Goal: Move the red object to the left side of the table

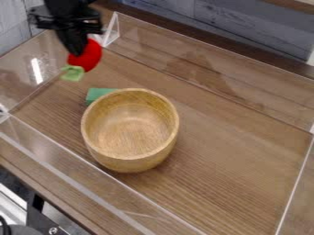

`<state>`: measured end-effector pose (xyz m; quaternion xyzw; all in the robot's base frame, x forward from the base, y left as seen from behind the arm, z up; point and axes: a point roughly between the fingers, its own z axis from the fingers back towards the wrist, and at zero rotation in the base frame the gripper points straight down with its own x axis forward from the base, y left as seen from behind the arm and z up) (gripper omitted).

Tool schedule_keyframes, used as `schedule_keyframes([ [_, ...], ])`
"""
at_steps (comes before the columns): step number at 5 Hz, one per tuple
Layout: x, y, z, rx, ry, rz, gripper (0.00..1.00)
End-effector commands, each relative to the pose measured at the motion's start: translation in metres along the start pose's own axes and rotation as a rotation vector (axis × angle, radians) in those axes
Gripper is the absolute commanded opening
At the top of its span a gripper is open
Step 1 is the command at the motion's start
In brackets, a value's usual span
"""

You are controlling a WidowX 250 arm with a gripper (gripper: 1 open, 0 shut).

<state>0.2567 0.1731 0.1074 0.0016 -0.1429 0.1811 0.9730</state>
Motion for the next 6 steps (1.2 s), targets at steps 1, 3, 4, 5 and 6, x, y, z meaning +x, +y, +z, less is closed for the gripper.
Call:
schedule_keyframes([
  [1, -0.001, 0.021, 0.003, 0.018, -0.035, 0.002, 0.0],
  [3, -0.021, 0.033, -0.034, 0.05, -0.012, 0.054, 0.0],
  [4, -0.025, 0.045, -0.045, 0.073, -0.002, 0.112, 0.0],
  [5, -0.029, 0.052, -0.053, 0.095, 0.007, 0.162, 0.0],
  [6, -0.029, 0.05, -0.061, 0.119, 0.017, 0.209, 0.0],
])
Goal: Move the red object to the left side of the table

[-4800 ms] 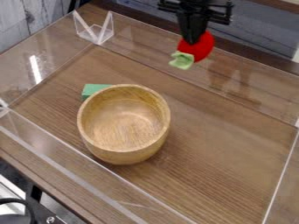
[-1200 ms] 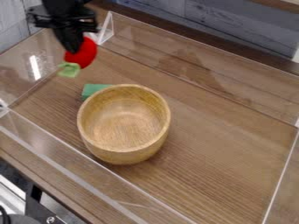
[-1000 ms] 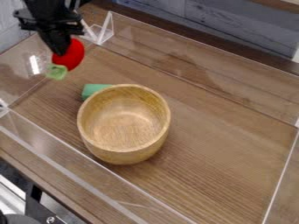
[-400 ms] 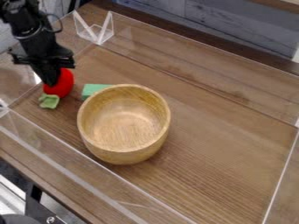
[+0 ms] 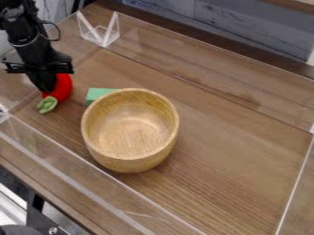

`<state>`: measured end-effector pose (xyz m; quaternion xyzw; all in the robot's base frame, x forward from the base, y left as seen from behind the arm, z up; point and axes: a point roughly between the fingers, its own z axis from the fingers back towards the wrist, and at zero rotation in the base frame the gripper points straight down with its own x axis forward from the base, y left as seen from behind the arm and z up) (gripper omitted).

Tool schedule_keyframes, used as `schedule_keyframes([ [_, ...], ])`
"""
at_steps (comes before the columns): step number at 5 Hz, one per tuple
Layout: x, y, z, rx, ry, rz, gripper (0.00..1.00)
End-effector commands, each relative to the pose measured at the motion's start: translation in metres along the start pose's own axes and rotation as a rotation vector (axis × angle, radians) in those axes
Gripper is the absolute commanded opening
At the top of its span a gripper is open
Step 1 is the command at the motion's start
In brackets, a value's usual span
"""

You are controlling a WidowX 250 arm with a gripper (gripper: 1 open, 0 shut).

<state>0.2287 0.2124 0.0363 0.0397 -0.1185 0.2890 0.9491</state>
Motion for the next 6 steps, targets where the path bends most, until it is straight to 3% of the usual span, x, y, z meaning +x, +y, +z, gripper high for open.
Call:
schedule_keyframes([
  [1, 0.001, -0.005, -0.006, 0.026, 0.0, 0.048, 0.0],
  [3, -0.015, -0.002, -0.021, 0.031, 0.019, 0.005, 0.0],
  [6, -0.028, 0.002, -0.021, 0.029, 0.051, -0.077, 0.0],
])
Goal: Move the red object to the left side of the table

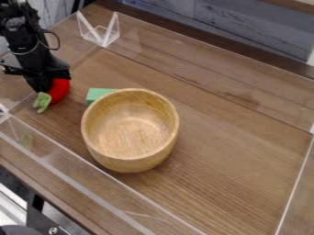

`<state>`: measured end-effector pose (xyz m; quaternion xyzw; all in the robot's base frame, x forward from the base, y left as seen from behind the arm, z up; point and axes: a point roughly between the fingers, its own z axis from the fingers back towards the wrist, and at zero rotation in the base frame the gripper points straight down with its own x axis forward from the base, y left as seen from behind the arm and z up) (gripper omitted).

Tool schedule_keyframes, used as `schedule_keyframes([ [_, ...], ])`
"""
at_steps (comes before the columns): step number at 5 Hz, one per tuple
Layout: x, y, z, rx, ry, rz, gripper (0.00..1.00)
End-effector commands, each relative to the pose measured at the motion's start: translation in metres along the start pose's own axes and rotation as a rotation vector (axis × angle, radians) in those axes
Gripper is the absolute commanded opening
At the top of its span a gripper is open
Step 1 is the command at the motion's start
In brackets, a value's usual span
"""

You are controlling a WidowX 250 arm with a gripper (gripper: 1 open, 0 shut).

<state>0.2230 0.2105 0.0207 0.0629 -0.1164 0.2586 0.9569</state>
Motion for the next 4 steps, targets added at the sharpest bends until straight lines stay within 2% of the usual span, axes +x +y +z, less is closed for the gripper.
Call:
schedule_keyframes([
  [1, -0.023, -0.001, -0.007, -0.005, 0.073, -0.003, 1.0],
  [2, -0.027, -0.002, -0.007, -0.002, 0.086, 0.006, 1.0],
  [4, -0.035, 0.004, -0.006, -0.019, 0.101, -0.079, 1.0],
])
